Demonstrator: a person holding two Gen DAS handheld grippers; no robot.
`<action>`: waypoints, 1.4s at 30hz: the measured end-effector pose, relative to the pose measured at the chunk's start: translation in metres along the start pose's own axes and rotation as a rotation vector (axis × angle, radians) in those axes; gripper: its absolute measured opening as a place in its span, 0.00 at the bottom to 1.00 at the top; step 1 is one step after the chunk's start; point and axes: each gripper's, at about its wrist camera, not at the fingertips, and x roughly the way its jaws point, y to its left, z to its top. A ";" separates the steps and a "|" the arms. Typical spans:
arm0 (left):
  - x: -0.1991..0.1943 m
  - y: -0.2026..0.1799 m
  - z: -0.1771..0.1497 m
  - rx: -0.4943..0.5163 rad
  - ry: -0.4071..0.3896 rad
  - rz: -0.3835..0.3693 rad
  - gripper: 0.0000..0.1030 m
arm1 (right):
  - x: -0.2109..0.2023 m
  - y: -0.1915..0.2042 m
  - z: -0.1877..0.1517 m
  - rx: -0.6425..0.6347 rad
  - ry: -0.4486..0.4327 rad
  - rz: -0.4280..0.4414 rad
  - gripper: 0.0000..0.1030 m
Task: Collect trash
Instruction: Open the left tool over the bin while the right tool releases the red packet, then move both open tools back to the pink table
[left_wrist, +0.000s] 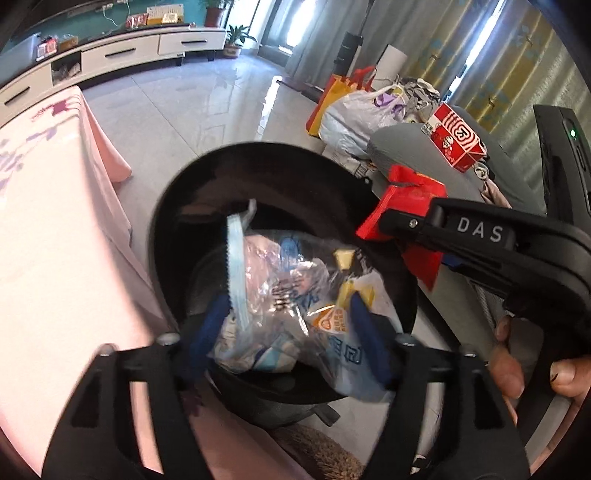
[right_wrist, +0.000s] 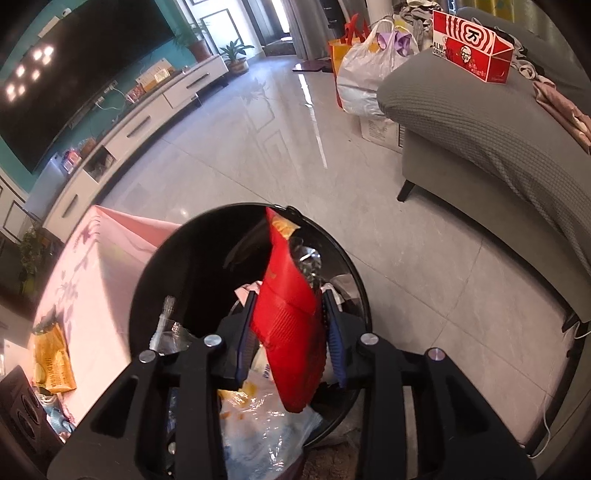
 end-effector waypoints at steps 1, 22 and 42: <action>-0.003 0.001 0.000 -0.004 -0.005 -0.005 0.82 | -0.001 0.000 0.000 0.004 -0.005 0.006 0.47; -0.157 0.103 -0.033 -0.223 -0.222 0.184 0.97 | -0.052 0.063 -0.016 -0.153 -0.132 0.118 0.88; -0.278 0.280 -0.158 -0.560 -0.279 0.465 0.97 | -0.053 0.198 -0.084 -0.496 -0.098 0.221 0.93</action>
